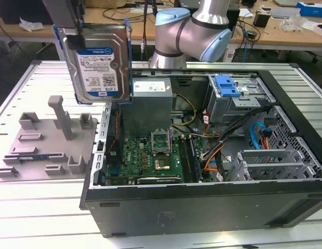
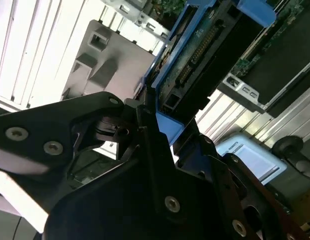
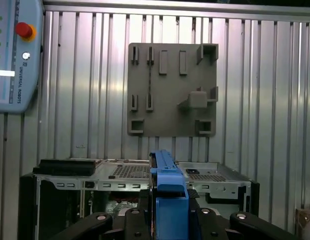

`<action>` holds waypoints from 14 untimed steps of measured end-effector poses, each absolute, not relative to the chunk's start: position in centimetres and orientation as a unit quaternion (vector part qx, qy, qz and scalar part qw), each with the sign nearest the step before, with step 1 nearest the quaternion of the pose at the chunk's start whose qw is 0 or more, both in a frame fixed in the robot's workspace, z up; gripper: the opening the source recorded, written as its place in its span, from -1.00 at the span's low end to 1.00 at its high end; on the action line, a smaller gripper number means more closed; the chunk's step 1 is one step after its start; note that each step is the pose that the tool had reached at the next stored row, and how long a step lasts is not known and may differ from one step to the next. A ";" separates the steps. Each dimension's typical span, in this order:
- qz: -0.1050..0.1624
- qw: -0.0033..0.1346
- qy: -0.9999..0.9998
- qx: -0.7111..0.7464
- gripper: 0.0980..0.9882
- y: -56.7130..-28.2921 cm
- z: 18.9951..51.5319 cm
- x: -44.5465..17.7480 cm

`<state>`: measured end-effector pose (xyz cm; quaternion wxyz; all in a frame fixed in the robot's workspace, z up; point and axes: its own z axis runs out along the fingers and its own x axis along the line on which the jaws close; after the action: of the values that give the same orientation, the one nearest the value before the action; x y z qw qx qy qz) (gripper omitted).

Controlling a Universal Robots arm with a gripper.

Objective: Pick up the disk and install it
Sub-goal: 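Pick up the disk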

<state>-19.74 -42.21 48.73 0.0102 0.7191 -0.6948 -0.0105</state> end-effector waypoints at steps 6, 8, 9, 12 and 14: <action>-0.011 0.010 -0.695 0.719 -0.39 -43.2 48.7 -17.3; -0.011 0.010 -0.695 0.719 -0.39 -43.6 48.7 -16.4; -0.011 0.010 -0.695 0.719 -0.39 -43.7 48.7 -16.1; -0.011 0.010 -0.695 0.719 -0.39 -44.2 48.7 -15.1; -0.011 0.010 -0.695 0.719 -0.39 -44.6 48.7 -14.4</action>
<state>-14.37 -44.55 48.73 0.0102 0.7191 -0.6948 -0.0105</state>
